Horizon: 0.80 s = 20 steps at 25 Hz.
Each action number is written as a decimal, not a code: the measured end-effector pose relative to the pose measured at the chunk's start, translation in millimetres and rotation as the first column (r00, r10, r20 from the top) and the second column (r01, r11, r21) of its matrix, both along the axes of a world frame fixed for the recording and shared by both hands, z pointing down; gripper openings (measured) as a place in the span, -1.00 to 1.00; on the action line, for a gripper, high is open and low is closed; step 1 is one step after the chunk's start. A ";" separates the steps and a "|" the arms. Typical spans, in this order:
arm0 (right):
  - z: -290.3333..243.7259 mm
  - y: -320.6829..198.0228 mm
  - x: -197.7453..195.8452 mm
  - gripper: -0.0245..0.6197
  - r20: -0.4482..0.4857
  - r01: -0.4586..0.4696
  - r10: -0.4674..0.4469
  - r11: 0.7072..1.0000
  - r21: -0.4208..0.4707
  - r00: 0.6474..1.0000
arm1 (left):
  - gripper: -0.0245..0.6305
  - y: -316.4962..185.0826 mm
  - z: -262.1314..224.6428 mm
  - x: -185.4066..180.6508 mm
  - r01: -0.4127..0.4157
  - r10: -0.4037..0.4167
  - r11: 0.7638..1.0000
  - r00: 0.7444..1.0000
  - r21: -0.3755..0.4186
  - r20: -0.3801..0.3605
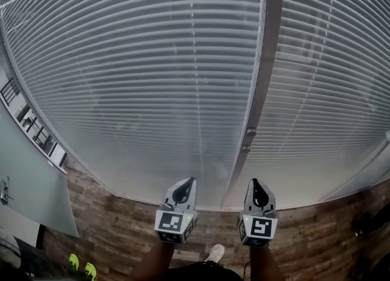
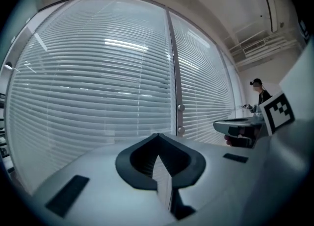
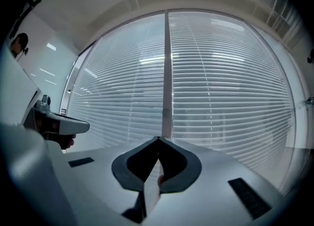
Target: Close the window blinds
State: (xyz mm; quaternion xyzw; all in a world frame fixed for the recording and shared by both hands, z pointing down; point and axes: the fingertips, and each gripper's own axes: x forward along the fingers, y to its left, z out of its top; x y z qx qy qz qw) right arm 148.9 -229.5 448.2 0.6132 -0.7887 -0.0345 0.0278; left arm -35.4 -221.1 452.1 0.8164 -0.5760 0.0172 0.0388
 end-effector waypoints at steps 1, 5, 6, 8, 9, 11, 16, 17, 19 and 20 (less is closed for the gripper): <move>3.1 8.6 -6.8 -0.91 0.002 -0.002 0.002 1.000 -0.001 1.000 | -0.93 7.7 2.4 -6.5 -0.004 0.004 1.000 1.000 0.002 -0.003; 4.0 29.2 -27.4 -0.91 -0.004 -0.006 0.006 1.000 -0.018 1.000 | -0.93 28.0 0.8 -26.6 -0.010 0.010 1.000 1.000 0.006 0.001; 2.5 32.9 -30.4 -0.91 -0.002 -0.008 0.008 1.000 -0.025 1.000 | -0.93 32.3 -2.1 -29.7 -0.010 0.009 1.000 1.000 0.008 0.005; 4.4 43.2 -34.7 -0.91 0.008 -0.016 0.017 0.999 -0.045 1.000 | -0.93 43.7 -5.9 -35.9 -0.004 0.004 1.000 1.000 0.021 0.012; 6.8 49.9 -36.7 -0.91 0.012 -0.020 0.021 0.998 -0.056 1.000 | -0.93 50.8 -6.1 -39.3 -0.002 0.002 1.000 1.000 0.024 0.011; 10.6 63.2 -41.3 -0.91 0.019 -0.021 0.023 0.997 -0.067 1.000 | -0.93 64.8 -4.0 -45.6 -0.002 0.002 1.000 1.000 0.027 0.009; 11.4 98.6 -54.6 -0.91 0.011 -0.016 0.017 0.998 -0.058 1.000 | -0.93 99.8 0.6 -57.2 -0.001 0.001 1.000 1.000 0.026 -0.007; 12.1 109.1 -56.0 -0.91 0.004 -0.018 0.018 0.998 -0.060 1.000 | -0.93 110.0 2.9 -57.7 -0.002 0.003 1.000 1.000 0.019 -0.014; 14.6 128.2 -57.5 -0.91 0.001 -0.020 0.020 0.998 -0.060 1.000 | -0.93 128.8 7.5 -57.8 -0.011 0.011 1.000 1.000 0.012 -0.020; 13.7 136.4 -58.6 -0.91 -0.001 -0.020 0.020 0.998 -0.053 1.000 | -0.93 136.8 7.4 -58.4 -0.014 0.014 1.000 1.000 0.014 -0.021</move>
